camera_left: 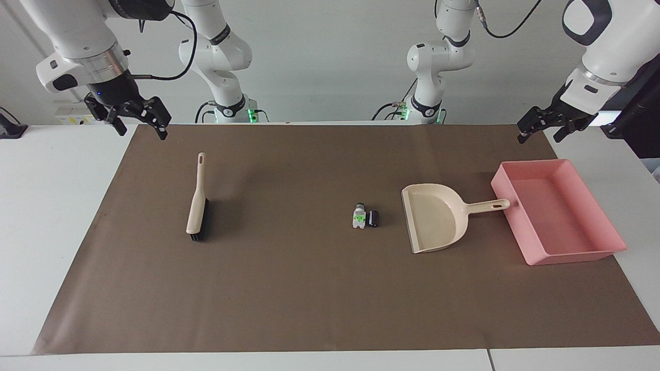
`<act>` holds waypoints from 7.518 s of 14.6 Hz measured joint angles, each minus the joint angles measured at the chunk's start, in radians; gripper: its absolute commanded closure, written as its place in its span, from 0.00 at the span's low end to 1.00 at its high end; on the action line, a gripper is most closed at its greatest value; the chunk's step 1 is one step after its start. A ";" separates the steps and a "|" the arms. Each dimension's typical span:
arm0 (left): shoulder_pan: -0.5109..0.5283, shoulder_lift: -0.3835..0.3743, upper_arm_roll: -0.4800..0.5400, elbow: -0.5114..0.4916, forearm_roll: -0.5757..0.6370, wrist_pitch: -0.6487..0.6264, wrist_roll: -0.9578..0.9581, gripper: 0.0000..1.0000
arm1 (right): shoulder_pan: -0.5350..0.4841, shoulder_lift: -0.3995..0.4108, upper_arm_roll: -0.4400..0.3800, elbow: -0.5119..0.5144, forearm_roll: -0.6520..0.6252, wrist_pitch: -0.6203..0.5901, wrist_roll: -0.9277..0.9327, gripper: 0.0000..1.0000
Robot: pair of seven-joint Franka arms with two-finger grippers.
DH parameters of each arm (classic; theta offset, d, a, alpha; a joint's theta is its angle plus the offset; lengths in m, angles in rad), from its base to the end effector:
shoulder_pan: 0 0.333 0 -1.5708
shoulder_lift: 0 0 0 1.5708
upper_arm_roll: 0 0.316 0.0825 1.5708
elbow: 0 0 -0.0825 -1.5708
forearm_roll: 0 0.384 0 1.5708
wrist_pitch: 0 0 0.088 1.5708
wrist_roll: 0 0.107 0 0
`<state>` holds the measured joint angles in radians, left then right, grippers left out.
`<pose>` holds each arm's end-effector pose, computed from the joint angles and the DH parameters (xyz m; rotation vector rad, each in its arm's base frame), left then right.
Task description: Clean e-waste and dump in bin
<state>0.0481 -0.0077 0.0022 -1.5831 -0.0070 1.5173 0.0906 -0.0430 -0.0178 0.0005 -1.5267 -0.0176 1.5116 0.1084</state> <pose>0.5454 0.0267 0.6184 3.1286 -0.0633 -0.0899 0.5427 -0.0250 0.6498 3.1151 -0.2371 0.0051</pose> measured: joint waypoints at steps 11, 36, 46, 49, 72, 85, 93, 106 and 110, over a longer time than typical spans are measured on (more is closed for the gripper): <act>0.000 -0.003 -0.002 0.000 0.000 0.003 -0.005 0.00 | 0.000 0.000 0.001 0.000 0.001 0.008 0.000 0.01; -0.093 -0.053 -0.015 -0.486 0.000 0.518 1.232 0.01 | 0.000 -0.113 0.005 -0.887 0.089 0.695 -0.188 0.01; -0.104 0.142 -0.015 -0.519 0.023 0.702 1.256 0.03 | -0.005 -0.146 0.001 -0.958 0.098 0.710 -0.236 0.03; -0.124 0.146 -0.015 -0.538 0.063 0.704 1.256 0.05 | -0.009 -0.146 -0.001 -0.959 0.097 0.712 -0.246 0.06; -0.262 0.116 -0.016 -0.471 0.185 0.596 1.165 1.00 | -0.025 -0.146 0.000 -0.976 0.078 0.713 -0.219 1.00; -0.350 0.146 -0.015 -0.473 0.303 0.571 1.044 1.00 | 0.170 -0.127 0.017 -0.802 0.015 0.531 -0.006 1.00; -0.383 0.168 -0.015 -0.474 0.332 0.531 1.034 1.00 | 0.455 0.022 0.024 -0.661 -0.048 0.569 0.162 1.00; -0.383 0.171 -0.011 -0.474 0.332 0.531 1.032 1.00 | 0.752 0.343 0.027 -0.309 -0.029 0.590 0.481 1.00; -0.383 0.172 -0.011 -0.474 0.332 0.531 1.032 1.00 | 0.787 0.360 0.026 -0.309 -0.018 0.576 0.493 1.00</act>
<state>-0.3349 0.1641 -0.0090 -2.0574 0.3253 2.0479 1.1221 0.7443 0.3426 0.0267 -1.8360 -0.0355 2.0875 0.6013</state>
